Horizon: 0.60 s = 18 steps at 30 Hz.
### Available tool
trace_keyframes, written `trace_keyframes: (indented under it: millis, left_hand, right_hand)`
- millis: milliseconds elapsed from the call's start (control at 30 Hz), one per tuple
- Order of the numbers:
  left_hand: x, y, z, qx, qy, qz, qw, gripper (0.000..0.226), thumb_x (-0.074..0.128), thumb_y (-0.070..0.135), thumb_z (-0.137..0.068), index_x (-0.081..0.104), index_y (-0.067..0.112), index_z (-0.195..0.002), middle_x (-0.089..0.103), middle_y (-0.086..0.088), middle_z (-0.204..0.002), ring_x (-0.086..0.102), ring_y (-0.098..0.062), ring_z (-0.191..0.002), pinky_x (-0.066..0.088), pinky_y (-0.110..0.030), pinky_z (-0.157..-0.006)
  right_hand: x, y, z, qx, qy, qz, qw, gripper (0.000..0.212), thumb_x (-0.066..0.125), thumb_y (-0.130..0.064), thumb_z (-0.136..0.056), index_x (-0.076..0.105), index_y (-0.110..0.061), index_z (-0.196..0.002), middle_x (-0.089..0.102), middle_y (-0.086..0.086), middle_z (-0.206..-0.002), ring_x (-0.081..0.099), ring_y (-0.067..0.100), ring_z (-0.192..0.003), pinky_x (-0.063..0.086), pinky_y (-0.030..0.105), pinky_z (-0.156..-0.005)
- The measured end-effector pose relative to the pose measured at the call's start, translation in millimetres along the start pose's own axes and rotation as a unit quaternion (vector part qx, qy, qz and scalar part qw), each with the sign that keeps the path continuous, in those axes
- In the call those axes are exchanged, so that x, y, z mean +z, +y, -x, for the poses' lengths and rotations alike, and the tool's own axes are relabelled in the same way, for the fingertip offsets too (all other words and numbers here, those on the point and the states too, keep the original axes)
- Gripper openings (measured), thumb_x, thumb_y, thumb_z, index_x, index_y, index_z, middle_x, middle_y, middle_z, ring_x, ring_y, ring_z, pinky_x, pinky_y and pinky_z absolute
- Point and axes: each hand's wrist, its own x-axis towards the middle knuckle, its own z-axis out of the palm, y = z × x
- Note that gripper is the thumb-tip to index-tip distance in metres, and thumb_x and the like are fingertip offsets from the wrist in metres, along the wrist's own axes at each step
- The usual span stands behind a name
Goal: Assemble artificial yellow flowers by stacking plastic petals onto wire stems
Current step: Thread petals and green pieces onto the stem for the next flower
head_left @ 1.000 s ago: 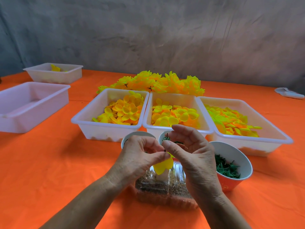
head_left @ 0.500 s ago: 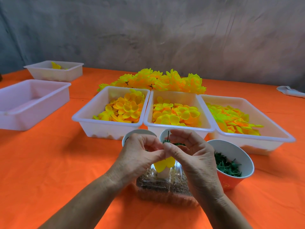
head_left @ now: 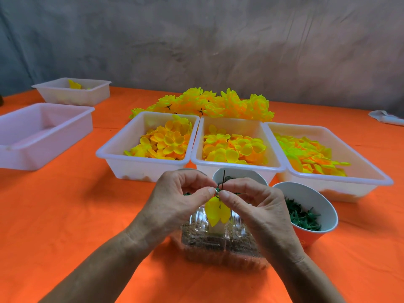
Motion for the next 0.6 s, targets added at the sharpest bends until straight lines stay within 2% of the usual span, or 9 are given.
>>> trace_keyframes:
  millis: [67,133,200,267,333,500,600]
  left_hand:
    - [1.7,2.2,2.1,0.021,-0.001,-0.017,1.000,0.004,0.072,0.013,-0.080,0.074,0.013,-0.077,0.070,0.002,-0.072,0.060,-0.002,-0.065,0.044,-0.008,-0.054]
    - [3.3,3.5,3.9,0.030,0.004,-0.027,0.999,0.005,0.075,0.019,-0.077,0.074,0.015,-0.074,0.069,0.006,-0.069,0.056,0.004,-0.055,0.035,-0.002,-0.042]
    - [4.3,2.8,3.3,0.033,0.018,-0.025,0.999,0.007,0.077,0.023,-0.073,0.074,0.017,-0.072,0.071,0.005,-0.072,0.060,0.000,-0.057,0.041,-0.006,-0.047]
    - [5.3,0.7,1.0,0.037,0.033,-0.038,0.998,0.006,0.078,0.023,-0.072,0.074,0.019,-0.070,0.072,0.004,-0.072,0.065,-0.011,-0.070,0.050,-0.018,-0.063]
    - [5.8,0.4,-0.3,0.043,0.042,-0.055,0.997,0.006,0.079,0.021,-0.072,0.074,0.022,-0.068,0.071,0.005,-0.070,0.065,-0.014,-0.073,0.050,-0.023,-0.069]
    - [2.5,3.4,-2.6,0.075,0.021,-0.103,0.992,0.008,0.079,0.017,-0.072,0.073,0.021,-0.068,0.068,0.009,-0.067,0.061,-0.001,-0.064,0.043,-0.008,-0.057]
    - [0.3,3.0,-6.6,0.100,0.000,-0.147,0.984,0.011,0.080,0.014,-0.071,0.073,0.021,-0.067,0.066,0.007,-0.065,0.059,-0.001,-0.064,0.041,-0.006,-0.055]
  right_hand:
    - [-1.3,-1.5,-0.7,-0.006,-0.009,-0.003,1.000,0.008,0.080,-0.022,-0.068,0.077,-0.018,-0.075,0.072,0.002,-0.080,0.067,0.015,-0.081,0.050,0.030,-0.076]
    - [-3.1,-2.2,-0.8,-0.004,-0.015,-0.008,1.000,0.004,0.078,-0.023,-0.071,0.077,-0.023,-0.075,0.072,0.001,-0.082,0.066,0.015,-0.084,0.050,0.032,-0.077]
    - [-5.1,-1.9,-1.3,0.004,-0.026,0.000,1.000,0.004,0.076,-0.023,-0.073,0.077,-0.025,-0.076,0.072,0.000,-0.083,0.067,0.016,-0.086,0.051,0.034,-0.079]
    - [-6.9,-2.3,-1.8,0.011,-0.041,0.006,0.999,0.007,0.078,-0.025,-0.072,0.077,-0.020,-0.078,0.072,0.001,-0.084,0.067,0.016,-0.086,0.050,0.033,-0.078]
    - [-8.7,-2.7,-2.5,0.010,-0.046,0.017,0.999,0.012,0.074,-0.025,-0.069,0.077,-0.017,-0.077,0.071,0.002,-0.083,0.067,0.015,-0.083,0.048,0.030,-0.076]
    - [-11.9,-6.3,-7.2,-0.024,-0.054,0.106,0.993,0.008,0.074,-0.028,-0.068,0.076,-0.024,-0.075,0.071,-0.005,-0.082,0.065,0.017,-0.089,0.052,0.038,-0.081]
    - [-14.1,-6.0,-11.1,-0.034,-0.073,0.143,0.987,0.008,0.078,-0.018,-0.069,0.075,-0.023,-0.072,0.070,-0.005,-0.081,0.063,0.017,-0.090,0.051,0.036,-0.081]
